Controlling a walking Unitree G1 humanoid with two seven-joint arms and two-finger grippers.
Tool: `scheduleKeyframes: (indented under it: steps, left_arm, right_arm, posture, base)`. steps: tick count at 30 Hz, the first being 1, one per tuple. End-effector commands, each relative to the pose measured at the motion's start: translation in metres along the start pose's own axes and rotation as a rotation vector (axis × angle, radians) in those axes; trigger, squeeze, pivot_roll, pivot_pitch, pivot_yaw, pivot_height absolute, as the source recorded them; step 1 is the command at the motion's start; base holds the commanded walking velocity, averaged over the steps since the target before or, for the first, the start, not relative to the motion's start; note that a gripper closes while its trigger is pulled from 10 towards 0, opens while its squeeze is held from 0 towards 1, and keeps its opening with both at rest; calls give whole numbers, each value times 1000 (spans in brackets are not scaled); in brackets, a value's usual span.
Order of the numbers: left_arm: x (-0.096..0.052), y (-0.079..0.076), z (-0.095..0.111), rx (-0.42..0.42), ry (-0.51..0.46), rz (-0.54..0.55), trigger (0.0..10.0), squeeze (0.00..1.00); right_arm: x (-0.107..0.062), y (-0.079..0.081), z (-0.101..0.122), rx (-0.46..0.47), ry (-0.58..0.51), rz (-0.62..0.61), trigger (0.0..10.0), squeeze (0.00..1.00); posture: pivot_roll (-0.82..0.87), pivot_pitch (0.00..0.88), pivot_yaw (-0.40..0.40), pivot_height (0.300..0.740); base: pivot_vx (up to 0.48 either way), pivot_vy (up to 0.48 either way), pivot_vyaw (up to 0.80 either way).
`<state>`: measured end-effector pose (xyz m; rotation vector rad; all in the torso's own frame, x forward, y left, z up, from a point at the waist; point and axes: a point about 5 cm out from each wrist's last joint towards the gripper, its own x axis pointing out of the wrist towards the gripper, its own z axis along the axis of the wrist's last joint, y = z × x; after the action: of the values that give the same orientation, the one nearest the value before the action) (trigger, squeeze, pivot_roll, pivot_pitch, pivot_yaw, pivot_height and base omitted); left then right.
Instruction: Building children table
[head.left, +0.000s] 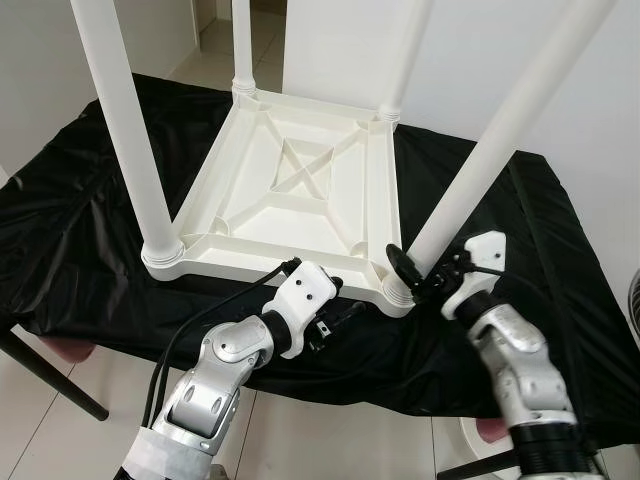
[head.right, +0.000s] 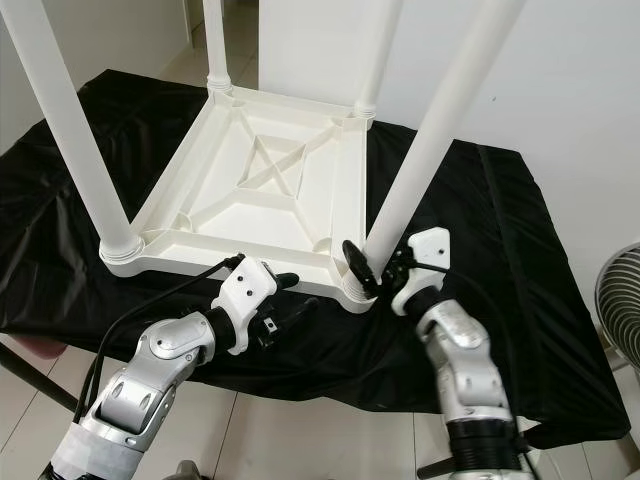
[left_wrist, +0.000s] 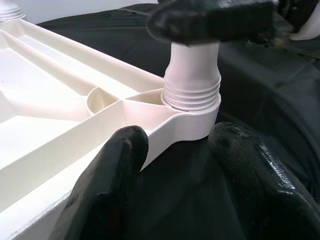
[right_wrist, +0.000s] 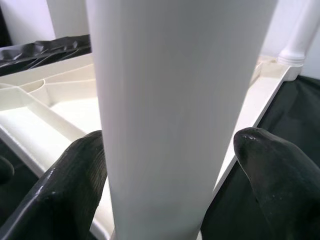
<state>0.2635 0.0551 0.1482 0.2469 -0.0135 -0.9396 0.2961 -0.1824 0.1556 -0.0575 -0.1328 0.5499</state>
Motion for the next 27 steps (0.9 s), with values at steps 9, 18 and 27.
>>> scheduleKeyframes:
  steps: [9, 18, 27]
  left_arm:
    - [4, -1, 0, 2, 1, 53, 10000, 0]
    - [4, 0, 1, 2, 0, 53, 10000, 0]
    - [2, -1, 0, -1, 6, 60, 10000, 0]
  right_arm:
    - [2, -1, -20, 1, 109, 195, 10000, 0]
    - [22, -5, -29, 1, 109, 183, 5412, 0]
    - [20, -8, -37, 17, 123, 168, 0, 0]
  posture:
    - [109, 19, -100, 740]
    - [124, 29, -91, 740]
    - [127, 42, -92, 740]
  base:
    - [0, 0, 0]
    - [0, 0, 0]
    - [0, 0, 0]
